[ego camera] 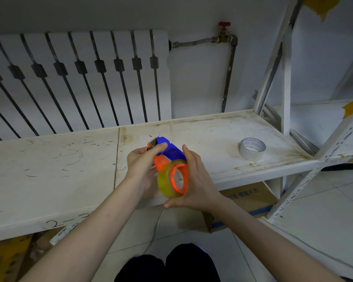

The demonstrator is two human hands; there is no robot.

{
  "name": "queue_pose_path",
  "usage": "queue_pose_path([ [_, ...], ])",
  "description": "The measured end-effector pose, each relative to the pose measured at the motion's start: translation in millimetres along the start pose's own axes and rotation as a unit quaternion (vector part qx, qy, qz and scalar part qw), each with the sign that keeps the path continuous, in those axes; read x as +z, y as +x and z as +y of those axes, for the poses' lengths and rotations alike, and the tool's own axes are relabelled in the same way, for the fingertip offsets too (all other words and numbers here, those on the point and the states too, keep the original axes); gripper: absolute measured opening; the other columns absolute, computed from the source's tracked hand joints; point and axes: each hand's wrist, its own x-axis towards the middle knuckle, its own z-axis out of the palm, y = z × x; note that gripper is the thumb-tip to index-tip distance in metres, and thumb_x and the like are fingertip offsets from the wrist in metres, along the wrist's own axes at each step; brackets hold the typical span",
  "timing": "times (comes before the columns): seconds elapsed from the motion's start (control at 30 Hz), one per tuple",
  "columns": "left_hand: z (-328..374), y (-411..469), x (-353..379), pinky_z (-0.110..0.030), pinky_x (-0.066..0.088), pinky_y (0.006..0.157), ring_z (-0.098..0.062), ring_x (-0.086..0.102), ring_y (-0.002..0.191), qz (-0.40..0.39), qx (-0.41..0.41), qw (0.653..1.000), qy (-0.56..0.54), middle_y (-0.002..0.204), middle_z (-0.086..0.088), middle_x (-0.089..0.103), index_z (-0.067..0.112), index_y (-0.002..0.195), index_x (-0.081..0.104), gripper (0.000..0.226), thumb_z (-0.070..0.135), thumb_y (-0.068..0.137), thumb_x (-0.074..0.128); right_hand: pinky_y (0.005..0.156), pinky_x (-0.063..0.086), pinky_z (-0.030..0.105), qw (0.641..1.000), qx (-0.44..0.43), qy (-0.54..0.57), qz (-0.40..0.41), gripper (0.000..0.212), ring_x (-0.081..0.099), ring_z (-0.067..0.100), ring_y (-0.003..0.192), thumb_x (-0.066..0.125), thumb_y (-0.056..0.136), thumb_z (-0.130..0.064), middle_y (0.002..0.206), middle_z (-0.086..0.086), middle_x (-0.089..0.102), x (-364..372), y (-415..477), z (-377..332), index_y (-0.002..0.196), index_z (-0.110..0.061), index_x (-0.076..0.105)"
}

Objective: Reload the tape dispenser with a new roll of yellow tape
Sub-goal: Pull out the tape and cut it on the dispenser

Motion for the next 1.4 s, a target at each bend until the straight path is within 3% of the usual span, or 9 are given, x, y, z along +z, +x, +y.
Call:
queue_pose_path([
  [0.17, -0.9, 5.3, -4.7, -0.041, 0.058, 0.081, -0.026, 0.069, 0.087, -0.010, -0.032, 0.999, -0.032, 0.094, -0.012, 0.070, 0.005, 0.108, 0.062, 0.047, 0.023, 0.069, 0.081, 0.103, 0.045, 0.042, 0.998, 0.023, 0.053, 0.012, 0.123, 0.031, 0.011, 0.133, 0.083, 0.052, -0.052, 0.147, -0.006, 0.023, -2.9, -3.7, 4.4, 0.144, -0.031, 0.005],
  [0.37, -10.0, 17.1, -5.2, -0.041, 0.057, 0.080, -0.026, 0.067, 0.089, -0.032, -0.088, 0.994, -0.047, 0.094, -0.011, 0.067, 0.011, 0.104, 0.060, 0.042, 0.025, 0.070, 0.080, 0.098, 0.049, 0.039, 0.997, 0.005, 0.076, 0.008, 0.110, 0.037, 0.007, 0.126, 0.086, 0.057, -0.040, 0.141, -0.007, 0.030, -10.8, -6.3, 15.7, 0.141, -0.030, 0.015],
  [0.5, -12.0, 21.2, 7.3, -0.043, 0.055, 0.089, -0.027, 0.068, 0.095, -0.075, -0.116, 0.990, -0.013, 0.093, -0.010, 0.068, 0.014, 0.096, 0.062, 0.038, 0.034, 0.069, 0.080, 0.099, 0.049, 0.041, 0.993, 0.027, 0.110, 0.019, 0.111, 0.037, 0.010, 0.129, 0.086, 0.057, -0.038, 0.142, -0.008, 0.030, -15.2, -6.9, 28.2, 0.142, -0.032, 0.014],
  [0.67, -13.7, 25.9, 25.2, -0.038, 0.057, 0.080, -0.025, 0.068, 0.083, -0.073, -0.083, 0.994, 0.010, 0.088, -0.009, 0.068, 0.012, 0.096, 0.061, 0.036, 0.031, 0.071, 0.079, 0.101, 0.047, 0.040, 0.992, 0.029, 0.125, 0.019, 0.111, 0.035, 0.010, 0.130, 0.085, 0.057, -0.032, 0.141, -0.006, 0.028, -25.7, -9.7, 36.3, 0.142, -0.031, 0.014],
  [0.77, -13.6, 25.9, 32.0, -0.036, 0.058, 0.075, -0.024, 0.068, 0.082, -0.065, -0.079, 0.995, 0.000, 0.089, -0.009, 0.068, 0.013, 0.094, 0.061, 0.034, 0.030, 0.071, 0.079, 0.102, 0.046, 0.039, 0.994, 0.026, 0.108, 0.004, 0.115, 0.031, 0.010, 0.131, 0.085, 0.057, -0.034, 0.144, -0.005, 0.023, -30.5, -9.6, 37.9, 0.142, -0.033, 0.008],
  [0.87, -15.0, 25.2, 36.3, -0.035, 0.059, 0.072, -0.023, 0.068, 0.083, -0.058, -0.074, 0.996, 0.003, 0.092, -0.009, 0.069, 0.010, 0.107, 0.061, 0.047, 0.030, 0.070, 0.080, 0.101, 0.044, 0.034, 0.991, 0.072, 0.113, 0.010, 0.127, 0.028, 0.010, 0.132, 0.087, 0.054, -0.042, 0.147, -0.004, 0.018, -29.4, -7.8, 38.1, 0.146, -0.029, 0.001],
  [1.1, -18.0, 25.4, 39.8, -0.040, 0.059, 0.075, -0.026, 0.069, 0.086, -0.070, -0.100, 0.992, 0.014, 0.093, -0.011, 0.067, 0.008, 0.116, 0.057, 0.058, 0.032, 0.069, 0.081, 0.094, 0.049, 0.032, 0.984, 0.113, 0.131, 0.039, 0.113, 0.041, 0.010, 0.122, 0.086, 0.056, -0.038, 0.140, -0.006, 0.034, -33.6, -4.4, 49.5, 0.143, -0.030, 0.015],
  [1.27, -11.3, 28.3, 44.0, -0.042, 0.051, 0.087, -0.028, 0.060, 0.106, -0.084, -0.113, 0.983, 0.114, 0.110, -0.011, 0.059, 0.012, 0.113, 0.050, 0.064, 0.056, 0.070, 0.071, 0.093, 0.050, 0.039, 0.976, 0.167, 0.074, 0.120, 0.107, 0.042, 0.016, 0.123, 0.083, 0.057, -0.047, 0.140, -0.002, 0.038, -45.5, 10.0, 73.5, 0.142, -0.030, 0.020],
  [1.4, -6.9, 33.0, 41.2, -0.040, 0.046, 0.089, -0.025, 0.059, 0.106, -0.097, -0.085, 0.978, 0.165, 0.118, -0.009, 0.060, 0.011, 0.123, 0.054, 0.060, 0.045, 0.076, 0.070, 0.089, 0.049, 0.041, 0.948, 0.250, 0.002, 0.196, 0.104, 0.042, 0.023, 0.125, 0.080, 0.058, -0.051, 0.140, 0.004, 0.039, -54.9, 33.6, 96.9, 0.141, -0.027, 0.023],
])
